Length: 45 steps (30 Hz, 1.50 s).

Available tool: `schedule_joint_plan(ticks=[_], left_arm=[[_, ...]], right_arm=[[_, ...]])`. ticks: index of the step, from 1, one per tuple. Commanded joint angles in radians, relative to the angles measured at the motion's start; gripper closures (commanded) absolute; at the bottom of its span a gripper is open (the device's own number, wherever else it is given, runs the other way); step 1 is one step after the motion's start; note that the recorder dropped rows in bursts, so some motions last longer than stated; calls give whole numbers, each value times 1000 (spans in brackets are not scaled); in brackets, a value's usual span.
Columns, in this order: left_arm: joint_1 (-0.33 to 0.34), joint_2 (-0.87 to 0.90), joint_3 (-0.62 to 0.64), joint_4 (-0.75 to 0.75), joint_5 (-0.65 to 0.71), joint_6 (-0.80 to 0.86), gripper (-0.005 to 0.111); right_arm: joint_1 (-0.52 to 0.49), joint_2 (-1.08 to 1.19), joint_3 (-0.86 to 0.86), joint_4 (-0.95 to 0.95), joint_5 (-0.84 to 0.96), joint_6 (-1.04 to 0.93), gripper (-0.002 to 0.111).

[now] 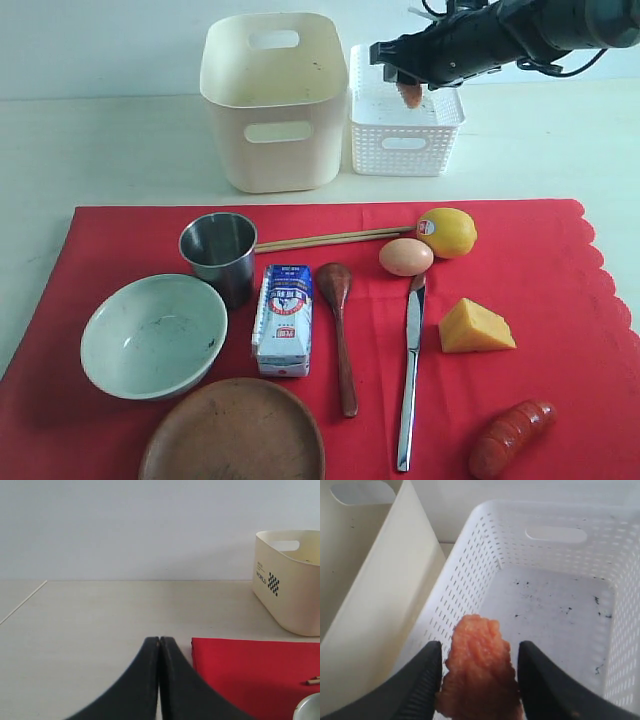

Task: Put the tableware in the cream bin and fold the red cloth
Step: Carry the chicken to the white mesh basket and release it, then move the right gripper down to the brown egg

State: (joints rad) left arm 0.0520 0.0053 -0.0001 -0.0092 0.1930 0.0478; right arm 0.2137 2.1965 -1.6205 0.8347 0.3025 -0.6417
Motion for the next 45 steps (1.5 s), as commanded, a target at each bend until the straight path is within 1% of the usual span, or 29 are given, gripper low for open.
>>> schedule_joint_plan(ticks=[1,4,6,8,12,15,18,19,23,25,28,33,38,42,45], left_arm=[[-7,-5,0,-10,0,1,104],[-7,-5,0,-10,0,1,104],[-7,-5,0,-10,0,1,104],[-7,-5,0,-10,0,1,104],[-7,-5,0,-10,0,1,104],[-7,-5,0,-10,0,1,104],[-7,-5,0,-10,0,1,104],[-7,-5,0,-10,0,1,104],[-7,-5,0,-10,0,1,104],[-7,-5,0,-10,0,1,104],[-7,-5,0,-10,0,1,104],[-7,-5,0,-10,0,1,104],[-7,-5,0,-10,0,1,104],[-7,-5,0,-10,0,1,104],[-7,-5,0,-10,0,1,104]], right_arm=[[2,-3,-14,-5,-25,-12,41],[2,-3,-14,-5,-15,-12,26],[2,-3,-14,-3,0,-12,21],[2,-9,-14,-1,24,-9,20],[0,-46,-14,-5,24,-9,24],[0,-92,-14,-15,59,-9,33],[0,-149,-14,-83,127,-9,50],[0,-173,-14,-103,167,-9,59],[0,-247,-12,-160,292,70,87],[2,-286,-12,-186,345,97,98],[20,-340,-1,-192,427,111,108],[88,-435,93,-231,437,114,108],[179,-504,244,-310,394,193,108],[256,-531,363,-430,346,281,108],[286,-535,441,-505,342,336,108]])
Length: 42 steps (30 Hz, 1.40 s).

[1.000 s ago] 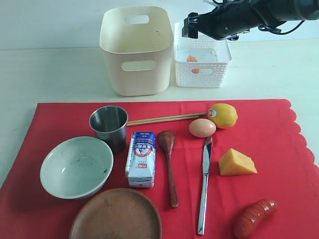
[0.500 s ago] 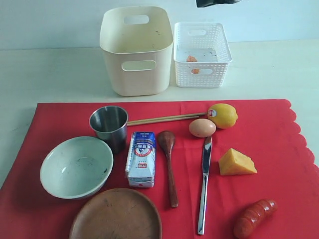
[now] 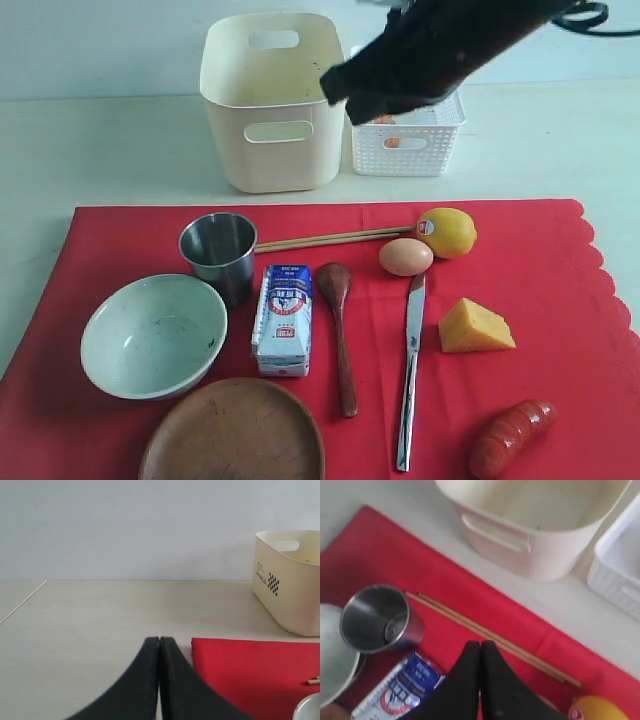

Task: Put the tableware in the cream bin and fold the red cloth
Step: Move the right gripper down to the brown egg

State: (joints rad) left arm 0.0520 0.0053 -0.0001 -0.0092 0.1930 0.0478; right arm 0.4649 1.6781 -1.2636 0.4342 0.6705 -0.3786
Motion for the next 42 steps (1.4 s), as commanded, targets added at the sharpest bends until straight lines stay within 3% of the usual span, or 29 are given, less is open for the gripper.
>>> schedule_joint_plan(ticks=[1,24,26,30,35,42], left_arm=[[-7,-5,0,-10,0,1,104],[-7,-5,0,-10,0,1,104],[-7,-5,0,-10,0,1,104],[-7,-5,0,-10,0,1,104],[-7,-5,0,-10,0,1,104],[-7,-5,0,-10,0,1,104]], right_arm=[[34,-17,107,-117,-22,98,108],[34,-345,491,-175,-73,325,106],[34,-354,507,-233,-74,392,100],[34,-352,520,-342,-30,521,77],[34,-352,520,-342,22,483,52],[34,-319,520,-346,-122,444,37]])
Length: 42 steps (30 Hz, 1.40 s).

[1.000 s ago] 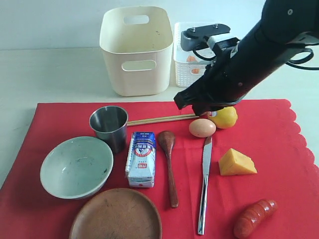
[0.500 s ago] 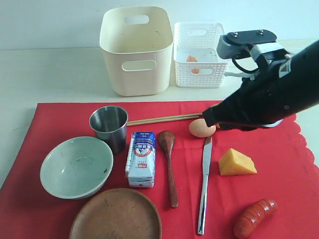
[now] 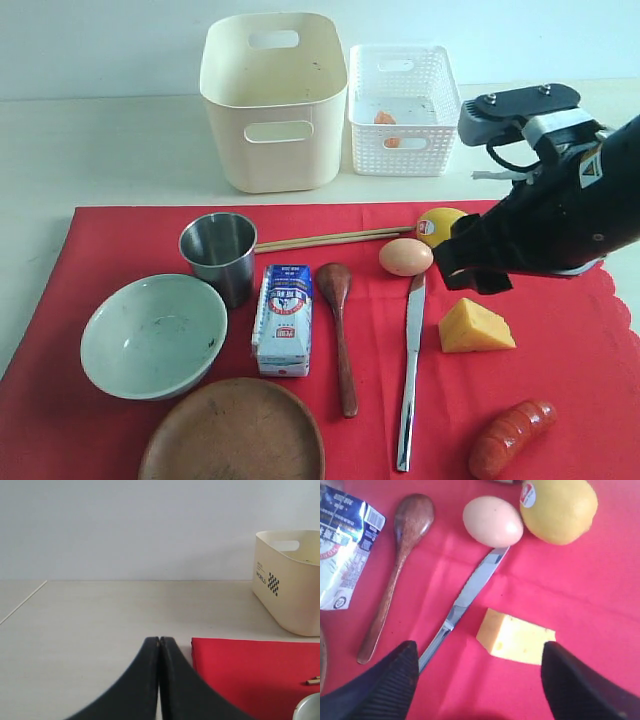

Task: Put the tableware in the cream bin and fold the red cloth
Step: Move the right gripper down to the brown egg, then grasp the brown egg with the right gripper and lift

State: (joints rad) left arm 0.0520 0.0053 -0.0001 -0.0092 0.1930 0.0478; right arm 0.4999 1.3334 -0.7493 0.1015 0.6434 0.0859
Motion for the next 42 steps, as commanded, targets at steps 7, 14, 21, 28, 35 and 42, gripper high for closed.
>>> schedule_joint_plan(ticks=[7,14,21,28,35,42], left_arm=[[-7,-5,0,-10,0,1,104],[-7,-5,0,-10,0,1,104],[-7,-5,0,-10,0,1,104],[-7,-5,0,-10,0,1,104],[-7,-5,0,-10,0,1,104],[-7,-5,0,-10,0,1,104]], right_arm=[[-1,185,-23,-13,-245,-110,37],[-1,342,-113,-13,-265,-215,37],[-1,478,-231,-17,-277,-329,37],[-1,588,-297,-41,-231,-322,37],[-1,607,-297,-57,-232,-322,43],[-1,607,-297,-57,-206,-322,67]])
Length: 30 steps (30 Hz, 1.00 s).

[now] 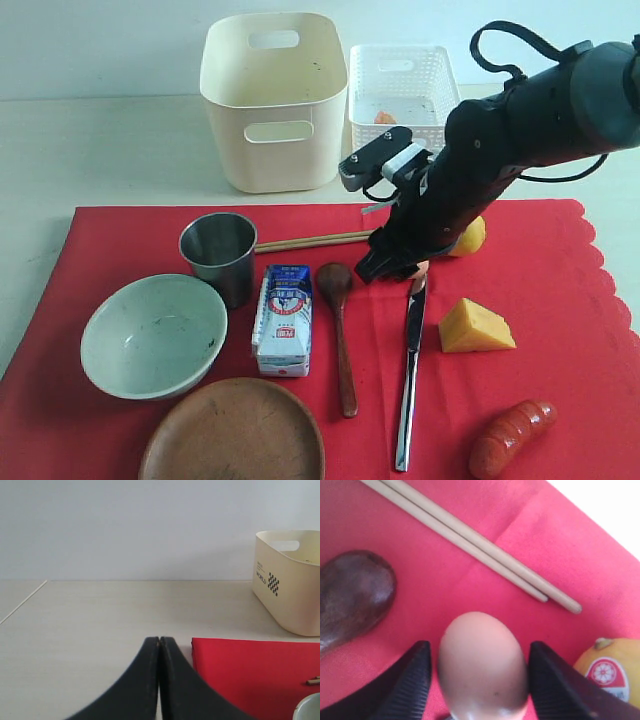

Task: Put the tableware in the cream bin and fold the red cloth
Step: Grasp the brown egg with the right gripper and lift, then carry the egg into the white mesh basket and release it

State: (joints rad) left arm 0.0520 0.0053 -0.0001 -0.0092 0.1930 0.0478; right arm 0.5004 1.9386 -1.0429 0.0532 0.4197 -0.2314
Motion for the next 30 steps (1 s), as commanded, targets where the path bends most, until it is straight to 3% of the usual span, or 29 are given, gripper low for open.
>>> schedule_joint_plan(ticks=[1,8,17,24,30], left_arm=[[-7,-5,0,-10,0,1,104],[-7,-5,0,-10,0,1,104],[-7,-5,0,-10,0,1,104],[-7,-5,0,-10,0,1,104],[-7,-5,0,-10,0,1,104]], right_arm=[[-1,2,-4,-9,20,-5,71],[-1,-25,-4,23,30,0,108],[-1,-193,-4,112,-41,12,108],[-3,-277,-4,112,-269,57,108],[-73,-240,-81,112,-303,95,108]])
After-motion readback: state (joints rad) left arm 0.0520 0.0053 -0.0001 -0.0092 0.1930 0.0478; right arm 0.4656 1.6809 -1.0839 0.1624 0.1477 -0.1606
